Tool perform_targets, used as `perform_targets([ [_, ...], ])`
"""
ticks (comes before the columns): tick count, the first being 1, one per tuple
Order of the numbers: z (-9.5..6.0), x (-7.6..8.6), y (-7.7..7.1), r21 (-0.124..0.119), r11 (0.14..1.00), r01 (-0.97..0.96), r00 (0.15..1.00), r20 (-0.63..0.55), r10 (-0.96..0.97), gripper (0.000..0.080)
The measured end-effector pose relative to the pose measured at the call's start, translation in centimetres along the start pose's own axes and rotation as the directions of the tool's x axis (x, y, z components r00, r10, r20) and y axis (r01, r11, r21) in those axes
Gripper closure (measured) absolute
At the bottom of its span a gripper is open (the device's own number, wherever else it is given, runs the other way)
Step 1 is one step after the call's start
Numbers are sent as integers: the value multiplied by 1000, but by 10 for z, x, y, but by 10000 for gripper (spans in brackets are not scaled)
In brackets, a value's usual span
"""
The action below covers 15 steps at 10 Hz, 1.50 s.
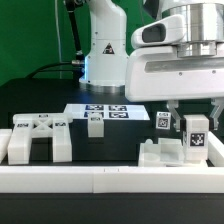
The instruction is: Assemble chair
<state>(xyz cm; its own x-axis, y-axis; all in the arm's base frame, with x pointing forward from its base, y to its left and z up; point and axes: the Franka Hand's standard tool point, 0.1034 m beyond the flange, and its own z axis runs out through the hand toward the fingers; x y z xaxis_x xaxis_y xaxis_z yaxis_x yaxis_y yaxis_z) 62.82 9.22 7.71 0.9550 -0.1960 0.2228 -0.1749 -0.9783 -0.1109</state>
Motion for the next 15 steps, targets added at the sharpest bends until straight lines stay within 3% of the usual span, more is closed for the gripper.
perform_targets([
  [4,1,-7,-19,9,925,-380,925,7,380,511],
  [9,2,-11,-26,4,682,-731,682,-2,731,507],
  [12,1,-11,-27,9,533,-846,533,0,846,504],
  [14,0,-11,-27,11,533,-846,533,2,846,504],
  [15,1,-11,-27,11,563,-826,563,2,827,407],
])
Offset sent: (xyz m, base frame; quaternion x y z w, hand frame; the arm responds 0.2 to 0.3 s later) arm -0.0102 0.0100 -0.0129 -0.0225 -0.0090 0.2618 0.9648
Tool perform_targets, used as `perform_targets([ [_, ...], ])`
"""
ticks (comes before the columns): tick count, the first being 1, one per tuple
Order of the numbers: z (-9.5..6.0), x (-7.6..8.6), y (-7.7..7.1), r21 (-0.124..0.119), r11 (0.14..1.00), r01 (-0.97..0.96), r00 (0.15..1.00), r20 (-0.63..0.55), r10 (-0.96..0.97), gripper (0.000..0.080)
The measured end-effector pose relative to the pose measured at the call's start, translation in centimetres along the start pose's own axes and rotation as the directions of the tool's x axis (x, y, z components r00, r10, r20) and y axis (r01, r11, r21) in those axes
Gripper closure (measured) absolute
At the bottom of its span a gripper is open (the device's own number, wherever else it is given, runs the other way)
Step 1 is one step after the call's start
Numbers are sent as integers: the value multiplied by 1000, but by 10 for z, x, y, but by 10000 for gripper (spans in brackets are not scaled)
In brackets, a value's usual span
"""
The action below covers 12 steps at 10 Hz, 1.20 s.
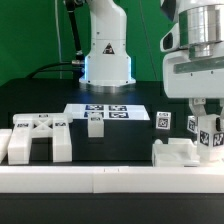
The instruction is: Assemble chair
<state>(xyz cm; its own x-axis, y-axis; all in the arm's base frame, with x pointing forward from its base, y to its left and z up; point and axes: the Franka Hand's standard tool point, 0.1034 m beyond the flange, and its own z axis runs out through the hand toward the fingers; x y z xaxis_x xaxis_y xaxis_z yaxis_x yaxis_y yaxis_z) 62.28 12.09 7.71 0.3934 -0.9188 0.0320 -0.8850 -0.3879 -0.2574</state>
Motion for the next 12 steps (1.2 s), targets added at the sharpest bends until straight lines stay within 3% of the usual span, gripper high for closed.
perform_targets([
  [1,0,-1,0,0,1000,6,1000,1,-6,268],
  [2,-1,-2,-2,-1,999,41,999,3,-41,187],
  [5,-2,-3,-4,-5,931,365,931,10,-365,151],
  [8,-2,7,-4,-5,753,658,753,15,-658,151],
  [12,-3,9,-4,-13,513,858,514,26,-858,151],
])
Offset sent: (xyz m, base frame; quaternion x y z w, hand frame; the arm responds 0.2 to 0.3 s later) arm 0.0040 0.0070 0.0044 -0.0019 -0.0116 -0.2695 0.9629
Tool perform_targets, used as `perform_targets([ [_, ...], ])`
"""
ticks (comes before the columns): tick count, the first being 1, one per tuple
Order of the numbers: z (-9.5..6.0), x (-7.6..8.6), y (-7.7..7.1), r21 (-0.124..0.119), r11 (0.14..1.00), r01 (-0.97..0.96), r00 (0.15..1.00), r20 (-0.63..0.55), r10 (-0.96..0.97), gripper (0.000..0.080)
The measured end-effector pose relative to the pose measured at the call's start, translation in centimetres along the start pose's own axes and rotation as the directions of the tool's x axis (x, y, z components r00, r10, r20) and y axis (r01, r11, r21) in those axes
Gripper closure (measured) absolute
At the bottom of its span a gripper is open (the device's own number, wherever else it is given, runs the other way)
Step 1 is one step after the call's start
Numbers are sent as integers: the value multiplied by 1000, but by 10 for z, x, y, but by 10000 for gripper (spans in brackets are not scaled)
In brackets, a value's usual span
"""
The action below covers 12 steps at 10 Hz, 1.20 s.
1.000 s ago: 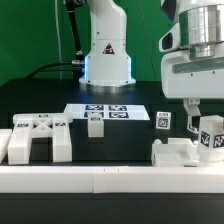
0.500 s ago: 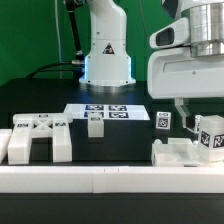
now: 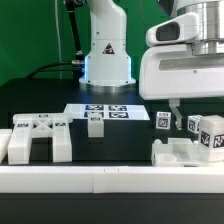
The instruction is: Assemble chair
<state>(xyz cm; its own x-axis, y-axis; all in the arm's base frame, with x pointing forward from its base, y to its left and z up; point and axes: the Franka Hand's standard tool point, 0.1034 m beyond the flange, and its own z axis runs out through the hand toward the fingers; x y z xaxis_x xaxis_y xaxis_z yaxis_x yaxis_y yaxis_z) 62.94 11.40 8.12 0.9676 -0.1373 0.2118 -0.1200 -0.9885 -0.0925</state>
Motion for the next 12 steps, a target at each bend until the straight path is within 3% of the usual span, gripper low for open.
perform_targets([
  [4,0,0,-1,-9,980,201,980,0,-201,151],
  [6,0,0,-1,-8,981,195,981,0,-195,177],
  [8,0,0,-1,-8,984,177,984,0,-177,512],
  [12,0,0,-2,-4,1000,-9,1000,-1,9,510],
])
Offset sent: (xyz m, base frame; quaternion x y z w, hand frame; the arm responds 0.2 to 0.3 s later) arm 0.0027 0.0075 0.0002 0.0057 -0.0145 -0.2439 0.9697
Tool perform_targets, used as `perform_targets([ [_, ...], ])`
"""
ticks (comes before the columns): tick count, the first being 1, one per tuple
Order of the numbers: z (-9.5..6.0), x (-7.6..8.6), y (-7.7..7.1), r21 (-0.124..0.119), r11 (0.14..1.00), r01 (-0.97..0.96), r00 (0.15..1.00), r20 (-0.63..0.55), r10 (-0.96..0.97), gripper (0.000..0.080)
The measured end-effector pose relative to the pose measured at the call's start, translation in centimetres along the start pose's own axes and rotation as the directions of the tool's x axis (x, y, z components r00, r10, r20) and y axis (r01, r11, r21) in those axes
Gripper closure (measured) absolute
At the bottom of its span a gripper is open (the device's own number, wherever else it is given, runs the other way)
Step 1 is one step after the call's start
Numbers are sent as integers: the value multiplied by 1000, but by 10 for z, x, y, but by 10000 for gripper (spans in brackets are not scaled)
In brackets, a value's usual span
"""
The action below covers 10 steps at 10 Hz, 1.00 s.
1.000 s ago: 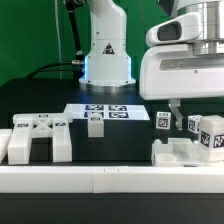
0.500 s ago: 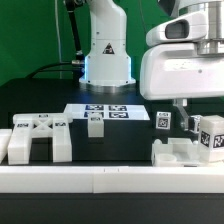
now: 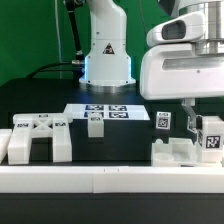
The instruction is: Assemble chair
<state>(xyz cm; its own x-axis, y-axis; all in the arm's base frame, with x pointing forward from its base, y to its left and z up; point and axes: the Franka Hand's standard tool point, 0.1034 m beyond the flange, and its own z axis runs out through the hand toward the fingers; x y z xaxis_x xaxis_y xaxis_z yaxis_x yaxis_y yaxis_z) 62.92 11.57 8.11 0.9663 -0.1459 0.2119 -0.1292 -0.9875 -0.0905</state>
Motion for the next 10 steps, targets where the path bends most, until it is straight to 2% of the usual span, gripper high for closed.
perform_targets([
  [4,0,0,-1,1,973,-231,973,1,231,509],
  [5,0,-2,-4,5,922,-387,922,4,387,509],
  [7,0,-5,-6,-7,791,-612,791,3,612,509],
  [9,0,-5,-6,-18,643,-766,643,-8,766,508],
  [10,0,-5,-6,-16,565,-825,565,-8,825,508],
])
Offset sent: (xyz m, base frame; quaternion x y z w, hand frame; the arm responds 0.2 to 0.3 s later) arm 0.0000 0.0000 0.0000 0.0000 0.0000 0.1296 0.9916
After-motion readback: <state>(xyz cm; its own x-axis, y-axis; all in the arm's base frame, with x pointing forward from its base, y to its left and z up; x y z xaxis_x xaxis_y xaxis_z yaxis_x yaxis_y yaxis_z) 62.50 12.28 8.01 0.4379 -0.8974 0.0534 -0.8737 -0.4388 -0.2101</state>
